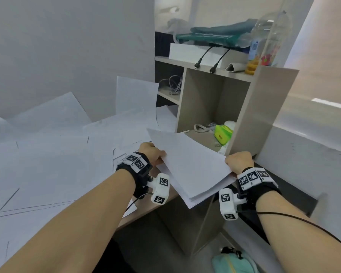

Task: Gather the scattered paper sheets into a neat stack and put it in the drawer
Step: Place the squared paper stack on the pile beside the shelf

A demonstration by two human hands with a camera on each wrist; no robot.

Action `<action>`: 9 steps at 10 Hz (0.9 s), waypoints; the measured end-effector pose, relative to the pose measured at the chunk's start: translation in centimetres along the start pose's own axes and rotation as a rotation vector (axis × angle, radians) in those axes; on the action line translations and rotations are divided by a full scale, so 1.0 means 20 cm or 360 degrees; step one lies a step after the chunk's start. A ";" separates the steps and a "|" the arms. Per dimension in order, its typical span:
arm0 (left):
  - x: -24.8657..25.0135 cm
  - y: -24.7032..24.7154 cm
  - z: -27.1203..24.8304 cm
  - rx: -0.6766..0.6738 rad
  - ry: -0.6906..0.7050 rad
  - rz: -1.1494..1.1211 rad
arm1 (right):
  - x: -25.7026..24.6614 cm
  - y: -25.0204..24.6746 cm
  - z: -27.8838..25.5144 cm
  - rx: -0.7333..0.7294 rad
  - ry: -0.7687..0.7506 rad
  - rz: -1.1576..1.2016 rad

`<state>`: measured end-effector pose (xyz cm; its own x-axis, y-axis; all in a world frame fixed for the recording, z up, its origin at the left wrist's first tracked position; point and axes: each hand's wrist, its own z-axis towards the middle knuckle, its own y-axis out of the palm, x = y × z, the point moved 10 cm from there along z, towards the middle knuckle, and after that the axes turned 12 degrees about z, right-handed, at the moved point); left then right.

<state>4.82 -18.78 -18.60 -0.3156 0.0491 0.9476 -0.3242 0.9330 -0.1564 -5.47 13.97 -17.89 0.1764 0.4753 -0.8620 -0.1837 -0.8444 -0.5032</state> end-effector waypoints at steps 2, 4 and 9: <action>-0.07 -0.04 0.02 0.0006 -0.0132 0.0010 | 0.02 -0.04 -0.07 0.0132 0.0077 -0.0136; 0.02 -0.31 0.00 0.0232 -0.0135 0.0441 | -0.35 -0.14 -0.24 0.0452 -0.0434 0.0059; 0.05 -1.38 0.07 0.0439 -0.0283 0.1530 | -0.97 1.18 -0.36 -0.0789 -0.0096 0.0222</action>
<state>12.26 -44.88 -13.77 -0.6719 0.6606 0.3348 -0.0506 0.4101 -0.9106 -6.37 -16.95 -12.50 0.1241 0.3510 -0.9281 0.2815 -0.9094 -0.3063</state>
